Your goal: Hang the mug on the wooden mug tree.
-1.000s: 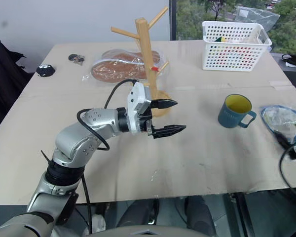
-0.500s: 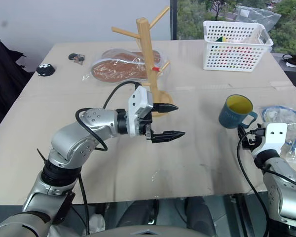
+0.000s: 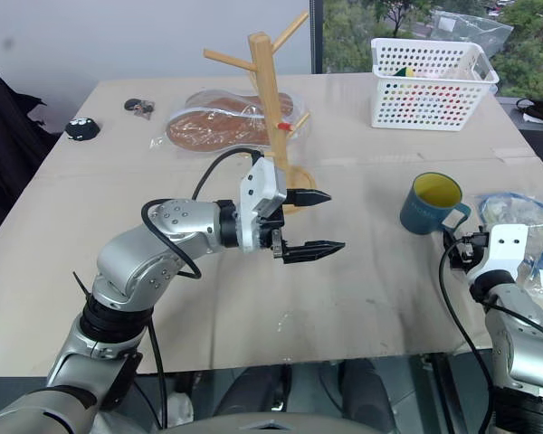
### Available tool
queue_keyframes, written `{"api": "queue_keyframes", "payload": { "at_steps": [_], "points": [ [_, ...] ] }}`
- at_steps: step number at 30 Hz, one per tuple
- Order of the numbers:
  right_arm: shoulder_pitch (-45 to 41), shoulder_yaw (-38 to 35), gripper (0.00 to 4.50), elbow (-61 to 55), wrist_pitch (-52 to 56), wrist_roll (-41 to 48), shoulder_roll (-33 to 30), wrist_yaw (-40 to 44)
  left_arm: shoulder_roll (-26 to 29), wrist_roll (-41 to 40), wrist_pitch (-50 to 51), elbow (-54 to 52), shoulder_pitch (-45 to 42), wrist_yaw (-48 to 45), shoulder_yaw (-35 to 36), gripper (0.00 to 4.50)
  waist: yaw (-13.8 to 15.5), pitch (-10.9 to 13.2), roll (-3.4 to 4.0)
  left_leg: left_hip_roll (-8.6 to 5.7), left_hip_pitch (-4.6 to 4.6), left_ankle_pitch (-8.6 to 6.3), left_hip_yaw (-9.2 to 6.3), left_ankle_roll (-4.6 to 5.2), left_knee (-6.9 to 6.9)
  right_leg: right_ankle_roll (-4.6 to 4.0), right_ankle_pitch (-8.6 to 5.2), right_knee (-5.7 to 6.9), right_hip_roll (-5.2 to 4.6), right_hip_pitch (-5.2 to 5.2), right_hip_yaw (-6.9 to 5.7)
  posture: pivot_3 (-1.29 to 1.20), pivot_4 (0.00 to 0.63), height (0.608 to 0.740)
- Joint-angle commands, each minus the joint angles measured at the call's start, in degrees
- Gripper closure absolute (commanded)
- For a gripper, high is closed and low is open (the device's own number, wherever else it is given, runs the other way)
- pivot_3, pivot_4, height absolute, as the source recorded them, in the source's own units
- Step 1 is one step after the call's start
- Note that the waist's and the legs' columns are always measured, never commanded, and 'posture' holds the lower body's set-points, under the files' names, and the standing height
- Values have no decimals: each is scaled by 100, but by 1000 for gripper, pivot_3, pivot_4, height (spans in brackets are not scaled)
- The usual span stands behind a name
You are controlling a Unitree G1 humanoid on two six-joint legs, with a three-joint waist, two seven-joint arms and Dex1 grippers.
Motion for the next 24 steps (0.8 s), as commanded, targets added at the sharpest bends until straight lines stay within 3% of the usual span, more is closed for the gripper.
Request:
{"api": "queue_keyframes", "payload": {
  "at_steps": [1,3,7,17,24],
  "points": [
    [-171,-39,1769,108,-219,-30,-90,18,-14,-71,21,-275,-82,41,108,0,-1,0,0,0,0,0,0,0,0,0,0,0,0,0,0,0,150,740],
    [-241,-34,2530,228,-272,-38,-102,40,-32,-78,48,-293,-91,64,108,0,0,0,0,-1,0,0,2,0,0,0,0,0,0,0,2,0,150,740],
    [-364,-8,4479,466,-371,2,-123,158,-97,-106,69,-306,-121,106,140,0,1,0,0,0,0,0,0,0,0,0,0,0,0,0,1,0,150,740],
    [-615,80,4479,559,-388,181,-345,707,-169,-92,-33,-365,23,286,252,0,-4,0,1,0,1,0,2,0,1,0,1,2,1,0,2,0,150,740],
    [-1283,660,4479,-364,521,668,-1189,1742,-687,-19,-1503,-757,1621,600,1010,0,-20,2,7,5,4,0,14,0,-1,0,1,0,0,-6,15,0,150,740]
  ]
}}
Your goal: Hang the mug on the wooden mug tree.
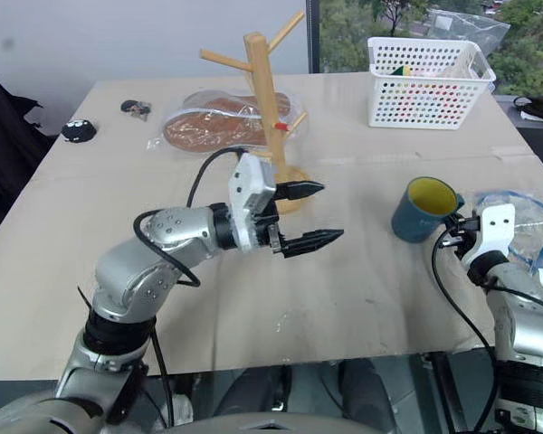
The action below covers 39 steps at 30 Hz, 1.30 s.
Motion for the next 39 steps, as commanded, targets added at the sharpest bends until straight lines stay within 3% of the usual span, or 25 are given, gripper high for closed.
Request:
{"api": "queue_keyframes", "payload": {
  "at_steps": [1,7,17,29,39],
  "points": [
    [-724,399,4479,-888,582,427,-605,743,-237,29,-1130,-548,999,115,645,0,20,1,0,0,-6,0,-15,0,3,-2,1,-1,3,1,-16,0,150,740],
    [-2020,1271,4479,-1255,1416,424,-1283,1339,-355,262,-2333,-457,1890,131,1355,0,71,6,1,2,-9,-3,-11,5,5,-3,1,-4,-3,1,-17,0,150,740],
    [-4175,2720,4479,-1427,2645,-51,-1432,1608,-320,-364,-3241,-94,2423,-355,2187,0,95,6,-7,0,-25,-2,-19,1,0,-4,0,-9,-10,-15,-28,0,150,740],
    [-5665,3917,4479,-753,2995,-860,-940,1805,-396,-389,-3745,136,2755,-576,2149,0,44,7,-12,-2,-24,-3,-19,3,-3,-5,2,-8,-11,-17,-30,0,150,740],
    [-6060,4059,4479,9,2991,-1383,-325,1648,-424,-341,-3868,162,2774,-526,2061,0,45,7,-11,-3,-29,-3,-21,0,-7,-7,3,-9,-12,-25,-30,0,150,740]
  ]
}}
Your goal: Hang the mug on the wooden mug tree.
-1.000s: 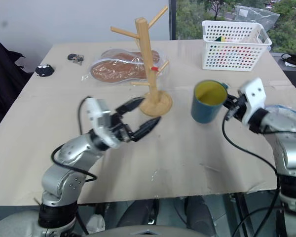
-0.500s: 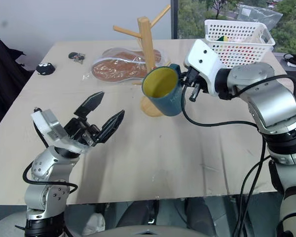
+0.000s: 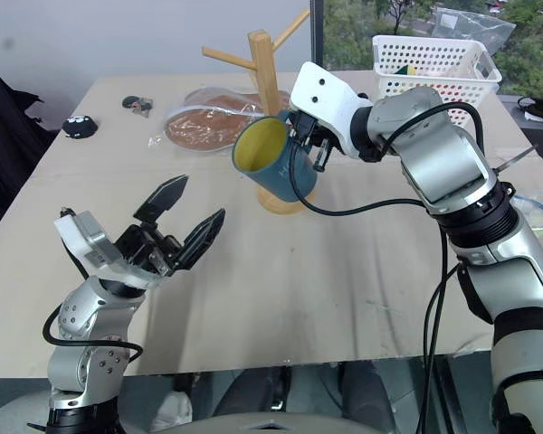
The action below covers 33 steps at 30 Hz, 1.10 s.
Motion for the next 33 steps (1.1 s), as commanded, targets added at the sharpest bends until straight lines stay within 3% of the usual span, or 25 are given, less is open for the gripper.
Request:
{"api": "queue_keyframes", "payload": {
  "at_steps": [1,2,4,5,13,15,17,21,25,29,33],
  "points": [
    [-253,-139,4479,183,-94,-225,147,-150,0,-9,-148,-51,-11,21,-38,0,-4,0,1,0,0,0,0,0,0,0,0,0,0,0,1,0,150,740],
    [-259,-153,3940,240,-120,-259,186,-161,5,-5,-157,-42,-13,19,-46,0,-3,0,1,0,0,0,0,0,0,0,0,0,0,0,1,0,150,740],
    [-252,-187,3362,325,-155,-312,243,-174,14,-4,-175,-27,-16,19,-61,0,-4,1,2,0,0,0,0,0,0,0,0,1,0,-1,0,0,150,740],
    [-243,-218,2757,352,-162,-334,272,-197,20,-6,-183,-21,-16,19,-66,0,-5,1,2,0,0,0,0,0,-1,0,0,1,1,-2,1,0,150,740],
    [380,-1079,43,-193,269,125,-62,-81,140,33,-33,-105,69,47,-175,0,30,1,1,-2,-7,0,-6,0,-3,0,0,-3,-1,-4,-5,0,150,740],
    [948,-1592,43,-663,595,529,-180,-1,229,96,162,-171,211,107,-287,0,27,0,-1,-3,-9,-1,-7,1,-2,0,0,-7,-3,-3,-6,0,150,740],
    [2105,-2319,43,-1262,422,950,-206,48,381,75,502,-285,448,161,-430,0,47,-6,-9,-2,-10,-2,-8,2,-8,0,0,-10,-3,-4,-6,0,150,740],
    [4251,-3356,43,-1743,-961,1277,75,52,718,251,992,-415,943,225,-727,0,57,1,1,0,-10,-16,-7,25,-19,0,-1,-17,-3,-4,-5,0,150,740],
    [5936,-3722,43,-1507,-2457,1392,465,279,988,801,1378,-303,1403,511,-994,0,-14,5,10,4,19,-18,11,29,-20,2,-1,0,4,11,12,0,150,740],
    [6923,-3733,43,-846,-3411,1533,679,775,1055,1416,1347,-308,1686,857,-1052,0,-22,7,13,16,40,-17,10,28,-17,2,-3,1,16,32,10,0,150,740],
    [7253,-3720,43,-367,-3972,1600,729,980,995,1318,1517,-488,1879,929,-1020,0,-26,5,10,15,42,-17,20,29,1,-18,-14,2,13,39,16,0,150,740]
  ]
}}
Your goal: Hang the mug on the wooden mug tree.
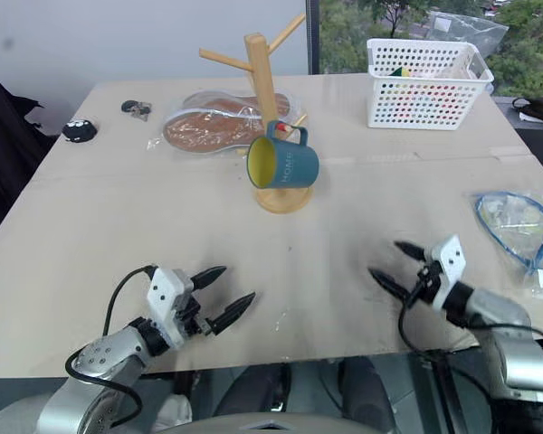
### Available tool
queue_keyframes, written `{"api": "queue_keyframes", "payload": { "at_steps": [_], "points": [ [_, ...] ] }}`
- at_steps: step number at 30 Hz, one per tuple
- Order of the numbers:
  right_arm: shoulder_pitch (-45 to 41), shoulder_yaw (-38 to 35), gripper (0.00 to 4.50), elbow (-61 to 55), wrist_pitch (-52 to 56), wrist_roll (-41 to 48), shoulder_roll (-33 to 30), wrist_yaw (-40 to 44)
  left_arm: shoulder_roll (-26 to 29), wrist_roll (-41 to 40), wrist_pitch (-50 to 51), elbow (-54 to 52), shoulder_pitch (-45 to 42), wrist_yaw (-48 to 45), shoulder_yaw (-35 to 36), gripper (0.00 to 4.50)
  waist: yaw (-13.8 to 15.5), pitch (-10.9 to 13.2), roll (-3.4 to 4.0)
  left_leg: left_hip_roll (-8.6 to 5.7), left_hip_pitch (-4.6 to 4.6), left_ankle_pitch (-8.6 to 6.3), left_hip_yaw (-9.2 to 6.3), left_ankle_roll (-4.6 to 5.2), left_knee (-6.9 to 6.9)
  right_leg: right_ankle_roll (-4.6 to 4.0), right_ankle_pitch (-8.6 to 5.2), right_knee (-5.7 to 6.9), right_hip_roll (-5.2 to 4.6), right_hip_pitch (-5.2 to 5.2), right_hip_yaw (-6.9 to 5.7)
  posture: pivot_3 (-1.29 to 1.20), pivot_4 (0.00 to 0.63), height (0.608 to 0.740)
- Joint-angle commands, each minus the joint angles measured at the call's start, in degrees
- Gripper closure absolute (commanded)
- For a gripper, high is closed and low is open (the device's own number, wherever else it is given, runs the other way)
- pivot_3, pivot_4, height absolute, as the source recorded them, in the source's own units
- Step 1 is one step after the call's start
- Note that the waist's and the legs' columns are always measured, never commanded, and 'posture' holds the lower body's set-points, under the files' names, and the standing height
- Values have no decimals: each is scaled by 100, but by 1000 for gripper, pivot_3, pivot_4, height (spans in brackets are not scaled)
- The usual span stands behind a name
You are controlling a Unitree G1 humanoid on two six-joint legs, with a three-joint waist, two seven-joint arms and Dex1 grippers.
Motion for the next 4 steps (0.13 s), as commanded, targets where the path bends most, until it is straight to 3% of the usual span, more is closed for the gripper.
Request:
{"api": "queue_keyframes", "payload": {
  "at_steps": [1,4],
  "points": [
    [57,-74,43,155,-693,77,4,174,-13,-13,39,-377,126,83,42,0,1,-3,-6,0,0,0,1,0,1,0,0,0,-1,0,1,0,150,740],
    [106,-74,43,248,-902,109,13,119,0,111,25,-410,192,137,21,0,17,-3,-5,-1,-3,-1,-1,0,0,19,11,0,-3,-2,-1,0,150,740]
  ]
}}
